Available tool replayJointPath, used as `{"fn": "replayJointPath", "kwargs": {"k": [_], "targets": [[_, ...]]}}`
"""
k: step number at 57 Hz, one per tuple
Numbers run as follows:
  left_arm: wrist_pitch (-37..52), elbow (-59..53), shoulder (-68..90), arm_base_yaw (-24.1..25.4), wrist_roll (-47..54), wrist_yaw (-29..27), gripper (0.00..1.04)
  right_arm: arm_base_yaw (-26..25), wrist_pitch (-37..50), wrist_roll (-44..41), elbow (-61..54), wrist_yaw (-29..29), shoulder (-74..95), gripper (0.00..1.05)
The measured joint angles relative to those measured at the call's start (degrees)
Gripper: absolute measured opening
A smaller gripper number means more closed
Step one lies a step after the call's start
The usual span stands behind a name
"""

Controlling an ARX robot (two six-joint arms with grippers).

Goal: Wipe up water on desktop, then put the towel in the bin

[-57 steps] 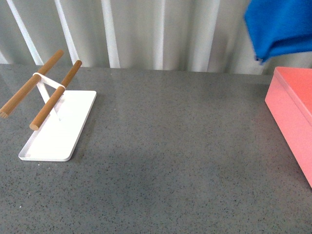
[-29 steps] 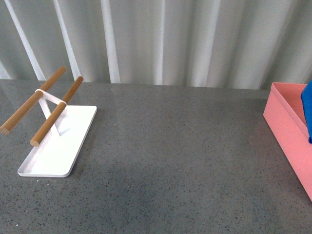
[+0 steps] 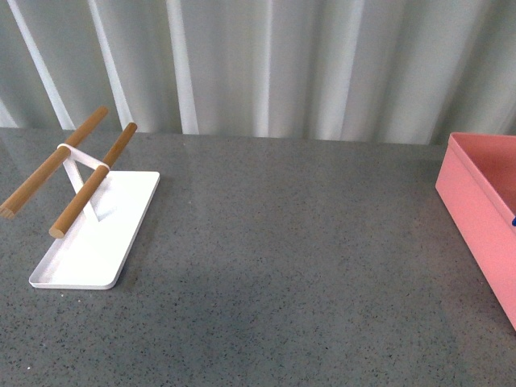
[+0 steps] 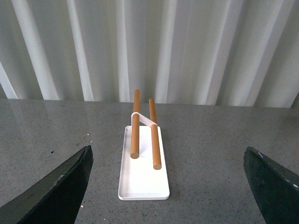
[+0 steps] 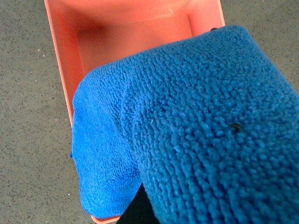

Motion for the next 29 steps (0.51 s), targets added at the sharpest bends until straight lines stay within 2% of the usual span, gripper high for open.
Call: {"fn": "replayJointPath", "kwargs": {"k": [6,13,29], "targets": [[0.0,0.0,0.0,0.0,0.0,0.0,0.98,0.9,-2.6,-0.7,2.6,3.5,1.9,0.04],[0.0,0.0,0.0,0.0,0.0,0.0,0.98,2.3,-7.1,0.7,7.0,5.1,5.1,0.04],[0.0,0.0,0.0,0.0,0.0,0.0,0.98,3.8,-10.1,2.7,13.3,5.0,9.9,0.04]]}}
